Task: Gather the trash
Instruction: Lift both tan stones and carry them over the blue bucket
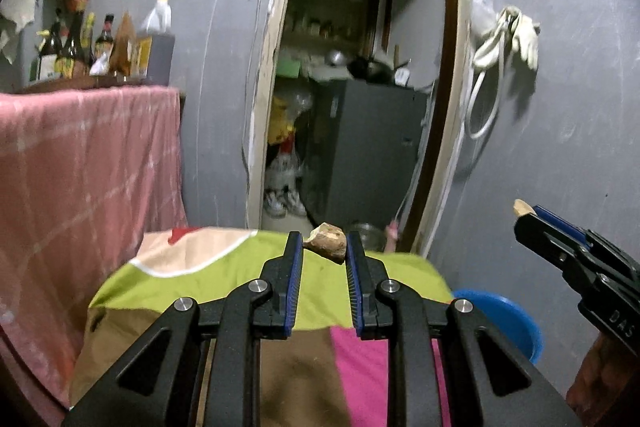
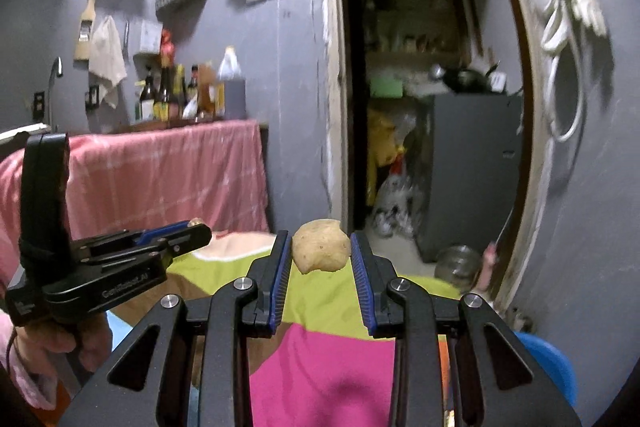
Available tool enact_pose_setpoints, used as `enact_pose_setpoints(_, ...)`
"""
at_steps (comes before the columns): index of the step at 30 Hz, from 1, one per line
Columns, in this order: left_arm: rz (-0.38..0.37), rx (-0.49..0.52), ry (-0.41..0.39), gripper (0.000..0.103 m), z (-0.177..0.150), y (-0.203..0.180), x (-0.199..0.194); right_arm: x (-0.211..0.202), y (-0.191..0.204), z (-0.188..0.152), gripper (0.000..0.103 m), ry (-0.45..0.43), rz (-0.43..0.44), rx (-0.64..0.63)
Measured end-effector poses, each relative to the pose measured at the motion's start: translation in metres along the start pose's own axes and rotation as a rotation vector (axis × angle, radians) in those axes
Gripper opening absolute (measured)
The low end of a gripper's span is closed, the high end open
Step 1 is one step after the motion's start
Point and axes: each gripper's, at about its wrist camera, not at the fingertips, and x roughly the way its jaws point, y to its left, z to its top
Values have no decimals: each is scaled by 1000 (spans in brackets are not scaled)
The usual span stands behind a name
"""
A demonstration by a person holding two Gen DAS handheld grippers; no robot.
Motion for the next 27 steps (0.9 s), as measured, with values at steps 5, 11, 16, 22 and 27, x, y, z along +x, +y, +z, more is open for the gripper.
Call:
enact_pose_setpoints(5,-8,2,-76,18,9,-20,-15,-27,-9,6,28,-66,-39,-3)
enact_pose_setpoints(11,-14,7,-151,18,14,-51,-33,-56,-16,9,28,-130,-95,-21)
enact_pose_setpoints(16,-36,2,-190,18,7,-81,-39,-80,-29,5,28,-175,-149,-23)
enact_pose_setpoints(22,-78,2,-265,18,0,-124,-44,-109,-53,-4,28,-237,-240,-41)
enact_pose_setpoints(27,-104,1,-281,18,-9,-162,-35,-127,-80,-15,28,-249,-312,-55)
